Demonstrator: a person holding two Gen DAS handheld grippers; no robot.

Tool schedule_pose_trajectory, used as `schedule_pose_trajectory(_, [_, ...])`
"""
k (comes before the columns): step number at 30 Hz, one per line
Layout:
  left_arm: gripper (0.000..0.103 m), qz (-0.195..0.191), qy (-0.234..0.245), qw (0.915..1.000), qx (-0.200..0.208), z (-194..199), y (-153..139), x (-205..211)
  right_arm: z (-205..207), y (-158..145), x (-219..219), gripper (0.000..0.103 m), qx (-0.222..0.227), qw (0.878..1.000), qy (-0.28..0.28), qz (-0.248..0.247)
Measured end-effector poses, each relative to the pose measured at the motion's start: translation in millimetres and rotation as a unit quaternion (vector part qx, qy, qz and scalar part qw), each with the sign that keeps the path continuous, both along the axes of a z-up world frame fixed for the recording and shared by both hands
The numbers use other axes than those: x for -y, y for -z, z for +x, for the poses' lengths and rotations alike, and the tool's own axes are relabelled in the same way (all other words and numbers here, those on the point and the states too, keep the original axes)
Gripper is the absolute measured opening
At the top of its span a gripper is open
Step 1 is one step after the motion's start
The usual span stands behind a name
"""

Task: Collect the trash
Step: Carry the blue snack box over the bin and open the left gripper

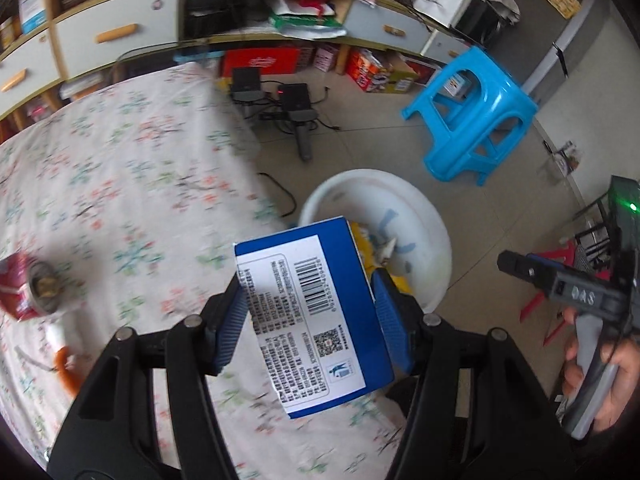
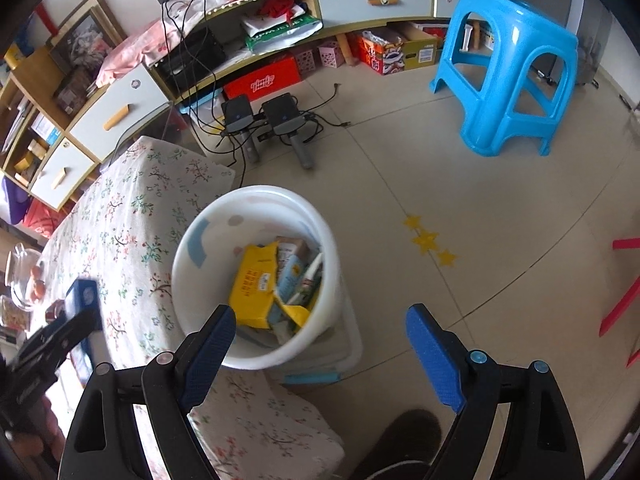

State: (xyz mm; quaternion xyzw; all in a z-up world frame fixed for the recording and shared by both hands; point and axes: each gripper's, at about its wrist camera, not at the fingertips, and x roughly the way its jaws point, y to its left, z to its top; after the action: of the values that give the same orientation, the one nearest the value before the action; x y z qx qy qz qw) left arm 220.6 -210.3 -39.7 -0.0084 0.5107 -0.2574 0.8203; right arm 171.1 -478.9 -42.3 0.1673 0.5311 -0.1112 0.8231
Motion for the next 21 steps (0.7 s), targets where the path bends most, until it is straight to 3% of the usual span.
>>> schedule_pose_trajectory(11, [0.062, -0.028, 0.003, 0.9996, -0.002, 18, 8, 42, -27, -3, 32, 0.088, 0.011, 1.0, 0.012, 0.006])
schedule_pose_trajectory(13, [0.069, -0.037, 0.002, 0.9993, -0.007, 20, 6, 44, -29, -4, 35, 0.088, 0.012, 1.0, 0.016, 0.009])
schedule_pose_trajectory(15, [0.083, -0.035, 0.0, 0.9994, 0.0, 19, 2, 44, -31, -5, 37, 0.088, 0.015, 1.0, 0.018, 0.011])
schedule_pose_trajectory(21, [0.088, 0.001, 0.011, 0.9995, 0.029, 3, -12, 39, -33, -11, 33, 0.088, 0.023, 1.0, 0.011, 0.01])
